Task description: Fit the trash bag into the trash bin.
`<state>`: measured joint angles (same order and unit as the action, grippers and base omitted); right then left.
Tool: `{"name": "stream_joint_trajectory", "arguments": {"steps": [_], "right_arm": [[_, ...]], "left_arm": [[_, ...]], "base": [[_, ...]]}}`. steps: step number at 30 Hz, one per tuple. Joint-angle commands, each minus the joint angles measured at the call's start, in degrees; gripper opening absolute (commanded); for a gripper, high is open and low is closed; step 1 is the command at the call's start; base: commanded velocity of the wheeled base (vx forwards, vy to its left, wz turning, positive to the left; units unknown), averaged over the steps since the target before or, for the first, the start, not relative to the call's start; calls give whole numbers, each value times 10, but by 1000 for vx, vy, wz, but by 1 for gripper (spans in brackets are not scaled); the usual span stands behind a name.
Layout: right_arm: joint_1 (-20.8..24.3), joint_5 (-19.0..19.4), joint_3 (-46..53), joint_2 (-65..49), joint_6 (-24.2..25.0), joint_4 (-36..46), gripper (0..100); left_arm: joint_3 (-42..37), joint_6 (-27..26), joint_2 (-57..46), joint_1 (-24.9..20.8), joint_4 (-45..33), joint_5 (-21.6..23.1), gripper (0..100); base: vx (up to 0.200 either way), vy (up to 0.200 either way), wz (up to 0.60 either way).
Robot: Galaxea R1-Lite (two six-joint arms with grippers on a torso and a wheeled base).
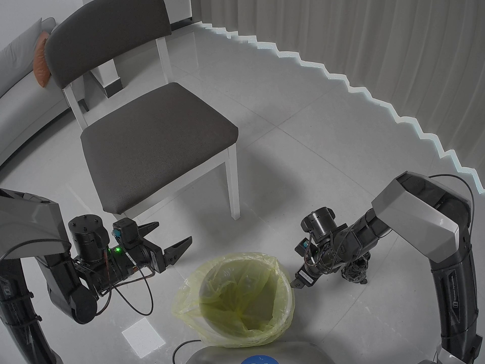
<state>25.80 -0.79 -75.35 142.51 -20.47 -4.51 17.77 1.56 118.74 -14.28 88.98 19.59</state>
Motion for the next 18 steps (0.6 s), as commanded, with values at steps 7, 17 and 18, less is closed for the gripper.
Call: {"name": "stream_joint_trajectory", "arguments": {"steps": [7,17,18], "right_arm": [[1,0,-5,16,-2,1,100],[-15,-8,-16,-25,-14,-2,100],[-15,-8,-22,-28,-19,-3,100]], "left_arm": [[2,-1,7,1,7,-1,100],[4,-1,6,1,7,-1,100],[4,-1,7,1,7,-1,100]], "base": [[0,0,0],[0,0,0],[0,0,0]]}}
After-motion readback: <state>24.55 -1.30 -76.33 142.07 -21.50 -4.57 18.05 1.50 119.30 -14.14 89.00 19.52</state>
